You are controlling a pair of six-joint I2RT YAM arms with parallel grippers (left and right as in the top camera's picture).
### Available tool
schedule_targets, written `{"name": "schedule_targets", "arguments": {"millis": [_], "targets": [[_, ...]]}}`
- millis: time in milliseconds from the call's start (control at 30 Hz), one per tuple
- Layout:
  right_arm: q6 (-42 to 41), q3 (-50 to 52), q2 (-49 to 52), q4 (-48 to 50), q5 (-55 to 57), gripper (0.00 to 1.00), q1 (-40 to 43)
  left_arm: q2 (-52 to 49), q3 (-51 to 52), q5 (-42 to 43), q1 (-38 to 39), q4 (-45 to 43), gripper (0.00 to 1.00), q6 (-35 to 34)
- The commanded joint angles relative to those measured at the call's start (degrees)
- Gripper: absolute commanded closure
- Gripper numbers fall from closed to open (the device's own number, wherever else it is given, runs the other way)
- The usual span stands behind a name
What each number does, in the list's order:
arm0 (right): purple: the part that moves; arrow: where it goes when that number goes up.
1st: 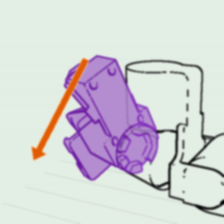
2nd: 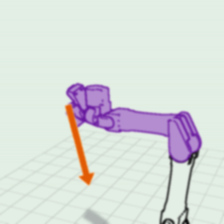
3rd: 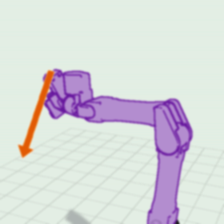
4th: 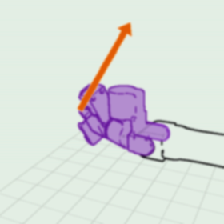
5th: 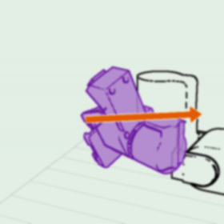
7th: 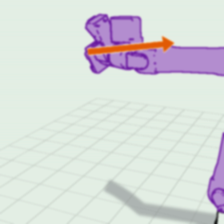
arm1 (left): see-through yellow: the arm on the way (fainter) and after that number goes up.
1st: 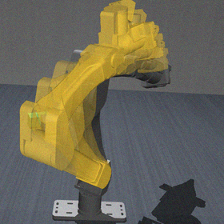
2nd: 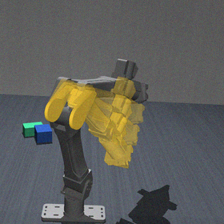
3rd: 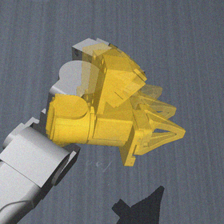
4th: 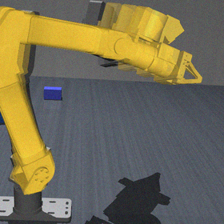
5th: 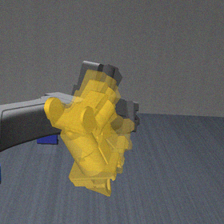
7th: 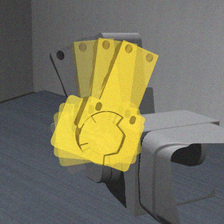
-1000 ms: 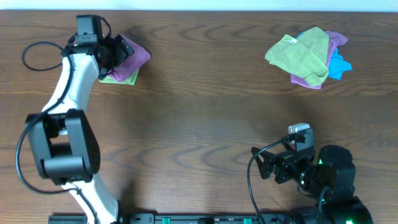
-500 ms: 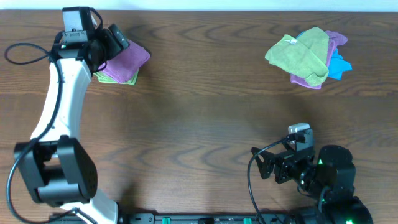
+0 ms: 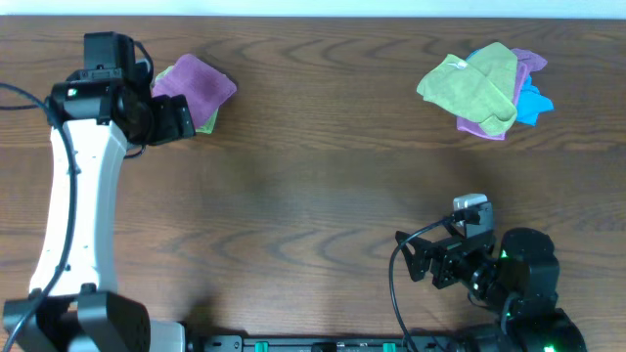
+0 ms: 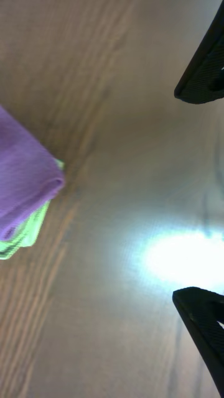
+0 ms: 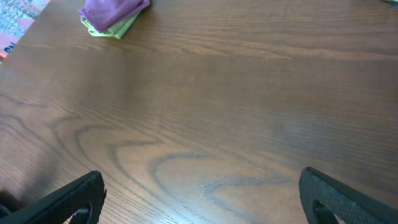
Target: Fold the cloth
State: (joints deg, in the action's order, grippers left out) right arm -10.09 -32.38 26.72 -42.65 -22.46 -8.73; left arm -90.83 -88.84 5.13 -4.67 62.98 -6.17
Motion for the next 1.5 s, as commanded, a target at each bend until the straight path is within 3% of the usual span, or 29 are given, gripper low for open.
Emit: {"name": "schedule_targets", "arguments": {"millis": [0, 233, 367, 533, 867, 1200, 1467], "targets": [[-0.59, 0.24, -0.2, -0.11, -0.02, 0.01, 0.55, 2.08, -1.05, -1.53, 0.2, 2.01, 0.05, 2.03], [-0.59, 0.24, -0.2, -0.11, -0.02, 0.01, 0.55, 7.23, -0.79, -2.56, -0.31, 11.63, 0.05, 0.59], [-0.59, 0.24, -0.2, -0.11, -0.02, 0.01, 0.55, 15.61, 1.53, -1.09, -0.28, 11.52, 0.05, 0.59], [-0.59, 0.24, -0.2, -0.11, -0.02, 0.01, 0.55, 30.03, 8.74, -1.05, -0.24, 7.91, 0.04, 0.63], [-0.59, 0.24, -0.2, -0.11, -0.02, 0.01, 0.55, 58.47, 36.09, -0.55, -0.17, -7.93, 0.04, 1.95], [-0.59, 0.24, -0.2, -0.11, -0.02, 0.01, 0.55, 74.38, 59.69, 6.97, 0.07, -17.84, 0.05, 1.97], [-0.59, 0.24, -0.2, -0.11, -0.02, 0.01, 0.55, 86.55, 67.56, 5.95, 5.86, -19.02, 0.05, 7.1]]}}
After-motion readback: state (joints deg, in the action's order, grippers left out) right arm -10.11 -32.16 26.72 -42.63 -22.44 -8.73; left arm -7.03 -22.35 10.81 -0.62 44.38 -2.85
